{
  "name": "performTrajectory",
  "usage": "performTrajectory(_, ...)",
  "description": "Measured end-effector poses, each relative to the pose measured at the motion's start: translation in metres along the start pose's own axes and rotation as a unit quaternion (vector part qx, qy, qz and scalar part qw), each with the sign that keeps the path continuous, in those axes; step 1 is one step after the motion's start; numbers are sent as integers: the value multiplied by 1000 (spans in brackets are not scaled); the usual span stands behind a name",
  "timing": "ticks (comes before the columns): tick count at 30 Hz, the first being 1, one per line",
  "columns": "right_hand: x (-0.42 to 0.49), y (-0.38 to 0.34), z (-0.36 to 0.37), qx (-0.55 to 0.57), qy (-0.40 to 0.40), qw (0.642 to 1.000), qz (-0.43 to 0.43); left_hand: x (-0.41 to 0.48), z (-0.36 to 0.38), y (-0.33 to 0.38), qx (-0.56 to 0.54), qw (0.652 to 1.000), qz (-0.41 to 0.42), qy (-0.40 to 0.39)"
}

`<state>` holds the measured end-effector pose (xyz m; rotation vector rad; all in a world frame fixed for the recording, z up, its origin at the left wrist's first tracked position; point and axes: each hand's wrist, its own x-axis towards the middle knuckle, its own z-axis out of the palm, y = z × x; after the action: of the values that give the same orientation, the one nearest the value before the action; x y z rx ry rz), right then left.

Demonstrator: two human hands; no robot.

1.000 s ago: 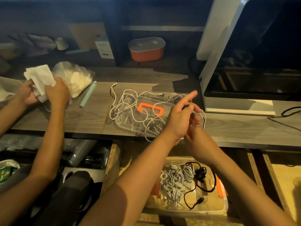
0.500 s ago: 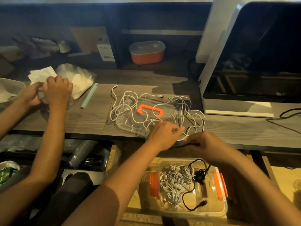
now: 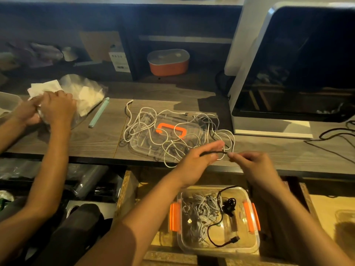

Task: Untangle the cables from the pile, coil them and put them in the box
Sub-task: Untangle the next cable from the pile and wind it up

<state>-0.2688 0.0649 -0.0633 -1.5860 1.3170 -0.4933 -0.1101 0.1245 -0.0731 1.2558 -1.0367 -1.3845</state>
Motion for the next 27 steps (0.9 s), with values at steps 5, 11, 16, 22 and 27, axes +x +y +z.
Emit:
performTrajectory(5,-8,-4,42,-51,-45,997,-47,7,11,13,-202,977,41,57)
performTrajectory(11,-18,-1,54,-171,-116,976,-67,28,22,5,-24,980,78,180)
performTrajectory(16,-28,-9,63,-238,-118,961,-78,39,13,-13,287,838,156,436)
performTrajectory(22,-15,-28,19,-223,-102,967,-76,36,-14,-9,437,852,151,247)
performTrajectory(27,-8,-46,-5,-207,-42,972,-103,24,-10,1,517,848,109,25)
